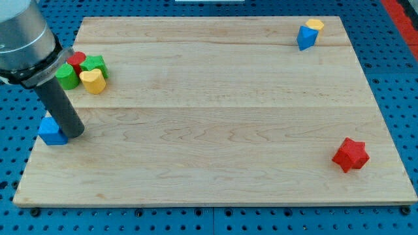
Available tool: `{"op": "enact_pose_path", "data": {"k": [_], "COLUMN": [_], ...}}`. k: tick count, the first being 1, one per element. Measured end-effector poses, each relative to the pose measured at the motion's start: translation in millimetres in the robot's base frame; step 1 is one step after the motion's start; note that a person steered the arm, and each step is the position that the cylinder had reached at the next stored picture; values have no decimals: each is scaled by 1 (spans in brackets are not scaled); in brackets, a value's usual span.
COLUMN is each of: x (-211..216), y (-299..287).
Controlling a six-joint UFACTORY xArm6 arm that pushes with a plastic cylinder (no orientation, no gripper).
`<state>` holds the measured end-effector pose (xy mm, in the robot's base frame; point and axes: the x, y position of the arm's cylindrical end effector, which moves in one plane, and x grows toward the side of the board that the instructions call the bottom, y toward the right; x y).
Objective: Push the cube slightly up
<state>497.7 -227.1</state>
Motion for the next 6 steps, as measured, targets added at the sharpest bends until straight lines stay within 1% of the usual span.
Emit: {"op": "enact_pose_path", "data": {"k": [1, 2, 3, 4, 5, 6], "x": [37, 71, 49, 4, -17, -6], "y": [5, -4, -27, -27, -27, -29]}}
